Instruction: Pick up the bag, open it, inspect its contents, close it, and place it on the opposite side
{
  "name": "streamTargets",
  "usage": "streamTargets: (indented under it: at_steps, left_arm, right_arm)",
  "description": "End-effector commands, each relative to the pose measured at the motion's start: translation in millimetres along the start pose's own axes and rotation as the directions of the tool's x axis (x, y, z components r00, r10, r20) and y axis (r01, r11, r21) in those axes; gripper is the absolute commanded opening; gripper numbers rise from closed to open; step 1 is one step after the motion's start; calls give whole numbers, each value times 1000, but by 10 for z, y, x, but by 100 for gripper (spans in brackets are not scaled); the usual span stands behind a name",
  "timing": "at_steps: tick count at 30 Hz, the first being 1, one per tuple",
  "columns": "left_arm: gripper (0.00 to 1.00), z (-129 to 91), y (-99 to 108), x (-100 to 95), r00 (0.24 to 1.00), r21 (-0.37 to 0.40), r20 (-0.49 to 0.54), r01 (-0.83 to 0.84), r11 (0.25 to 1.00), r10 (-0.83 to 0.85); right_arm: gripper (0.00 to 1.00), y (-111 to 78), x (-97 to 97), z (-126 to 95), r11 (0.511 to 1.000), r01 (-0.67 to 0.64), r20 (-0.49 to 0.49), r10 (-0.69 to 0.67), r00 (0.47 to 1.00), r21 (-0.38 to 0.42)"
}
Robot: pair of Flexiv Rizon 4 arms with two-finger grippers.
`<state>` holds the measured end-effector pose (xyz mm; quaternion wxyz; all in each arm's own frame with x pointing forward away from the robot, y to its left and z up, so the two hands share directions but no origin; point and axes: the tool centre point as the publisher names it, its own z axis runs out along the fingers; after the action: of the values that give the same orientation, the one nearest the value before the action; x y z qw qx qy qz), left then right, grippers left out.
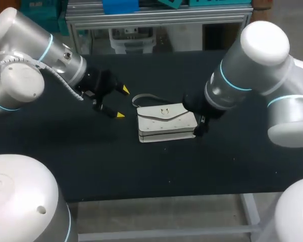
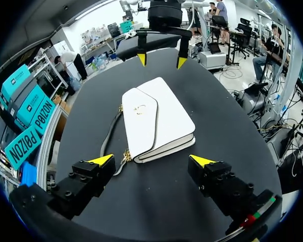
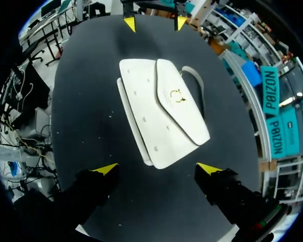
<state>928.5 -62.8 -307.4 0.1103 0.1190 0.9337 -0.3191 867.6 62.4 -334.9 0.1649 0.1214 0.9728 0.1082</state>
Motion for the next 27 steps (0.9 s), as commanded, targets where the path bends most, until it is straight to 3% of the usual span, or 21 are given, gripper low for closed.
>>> streamTargets:
  at_steps: [1,5,14,18,23,27]
  left_arm:
    - [100,76,1,1,999,28,-8,-35,999,35]
    - [100,174,11,-22,997,57,-4,-80,995,81]
    - [100,283,-60,-58,988,88,-22,-149,985,151]
    - [100,330,-100,-76,986,82,-40,-156,984,159]
    - [100,374,-126,-80,983,87,-62,-165,983,170]
    - [100,397,-132,-69,981,86,-74,-172,981,179]
  right_arm:
    - [100,52,22,14,998,65,56,-64,996,-2]
    - [100,90,-4,113,976,215,148,-211,966,-12]
    - [100,153,15,292,916,400,200,-393,897,5]
    - [84,196,38,346,899,437,214,-429,878,11]
    - [80,227,-11,400,896,443,221,-437,872,23]
    - [62,224,-79,450,899,437,230,-430,873,22]
